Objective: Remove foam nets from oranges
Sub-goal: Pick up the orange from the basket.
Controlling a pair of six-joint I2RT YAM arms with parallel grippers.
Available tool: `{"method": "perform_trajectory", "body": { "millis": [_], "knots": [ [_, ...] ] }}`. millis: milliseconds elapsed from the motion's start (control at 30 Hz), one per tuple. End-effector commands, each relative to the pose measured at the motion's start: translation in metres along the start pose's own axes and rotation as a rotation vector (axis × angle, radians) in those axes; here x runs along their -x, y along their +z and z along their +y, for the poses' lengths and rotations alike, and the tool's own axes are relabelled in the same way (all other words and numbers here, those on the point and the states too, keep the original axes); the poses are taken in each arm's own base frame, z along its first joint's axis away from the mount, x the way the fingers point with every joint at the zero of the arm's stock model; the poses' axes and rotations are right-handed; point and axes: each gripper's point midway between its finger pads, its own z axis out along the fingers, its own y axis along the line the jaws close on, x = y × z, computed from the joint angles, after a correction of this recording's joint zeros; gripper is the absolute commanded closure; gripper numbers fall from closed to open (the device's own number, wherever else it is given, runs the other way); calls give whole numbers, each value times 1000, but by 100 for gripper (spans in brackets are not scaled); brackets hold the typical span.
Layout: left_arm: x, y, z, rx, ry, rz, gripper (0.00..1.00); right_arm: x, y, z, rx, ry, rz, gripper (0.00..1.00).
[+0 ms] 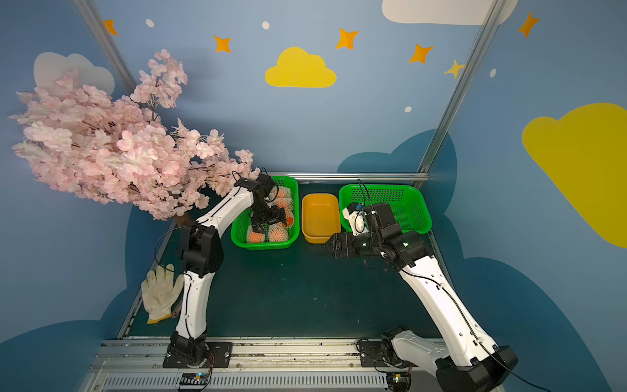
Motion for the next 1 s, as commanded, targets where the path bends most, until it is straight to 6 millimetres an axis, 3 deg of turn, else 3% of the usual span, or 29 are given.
{"method": "perform_trajectory", "body": {
  "millis": [0,567,967],
  "knots": [
    [-3,9,2,28,-14,26,5,-6,1,2,14,-6,15,6],
    [-28,38,17,141,12,96,10,-15,1,1,19,-6,33,6],
    [-29,34,17,149,51,79,38,-16,3,-2,11,-14,29,6]
  ]
}}
